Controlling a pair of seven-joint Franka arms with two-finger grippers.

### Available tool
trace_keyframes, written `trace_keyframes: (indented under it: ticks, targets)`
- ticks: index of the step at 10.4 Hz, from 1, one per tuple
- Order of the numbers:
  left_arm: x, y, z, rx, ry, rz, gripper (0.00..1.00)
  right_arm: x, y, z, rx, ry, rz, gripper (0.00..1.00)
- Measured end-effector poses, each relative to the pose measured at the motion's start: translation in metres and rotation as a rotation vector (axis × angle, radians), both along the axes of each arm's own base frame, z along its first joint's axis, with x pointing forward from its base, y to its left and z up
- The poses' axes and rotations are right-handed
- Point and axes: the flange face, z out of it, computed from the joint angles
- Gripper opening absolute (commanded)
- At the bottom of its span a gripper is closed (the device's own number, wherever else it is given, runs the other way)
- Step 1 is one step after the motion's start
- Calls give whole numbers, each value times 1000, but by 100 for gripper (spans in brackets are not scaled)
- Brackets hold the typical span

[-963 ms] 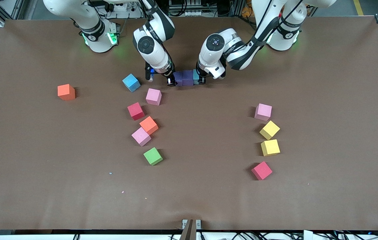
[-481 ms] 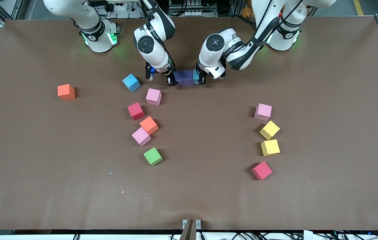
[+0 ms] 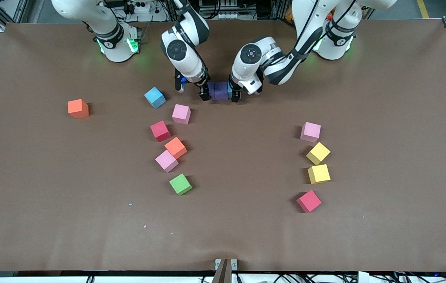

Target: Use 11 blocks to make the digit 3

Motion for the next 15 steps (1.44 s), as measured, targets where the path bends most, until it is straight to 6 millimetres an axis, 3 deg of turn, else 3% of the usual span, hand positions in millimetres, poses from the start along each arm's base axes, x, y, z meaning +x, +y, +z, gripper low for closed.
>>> trace_keyframes:
  ticks: [1, 3, 5, 7, 9, 10, 12, 14, 15]
  targets:
    - [2, -3, 10, 1, -9, -6, 100, 1, 3, 15, 7, 32, 10, 100]
    - [2, -6, 34, 17, -29, -27, 100, 9, 1, 64, 39, 97, 27, 100]
    - [1, -5, 57, 38, -48, -57, 100, 22, -14, 112, 75, 125, 29, 100]
    - [13, 2, 78, 48, -76, -70, 100, 38, -29, 133, 61, 144, 45, 100]
    - [38, 15, 107, 54, -119, -120, 100, 66, -43, 148, 24, 115, 71, 100]
    - [59, 21, 131, 57, -140, -146, 100, 77, -51, 152, 2, 88, 92, 100]
    - [137, 48, 195, 57, -171, -204, 100, 87, -61, 145, -51, 50, 138, 100]
    - [218, 107, 246, 36, -220, -259, 100, 106, -76, 130, -66, 25, 110, 100]
    - [244, 136, 256, 37, -245, -288, 100, 120, -89, 121, -67, 14, 75, 100]
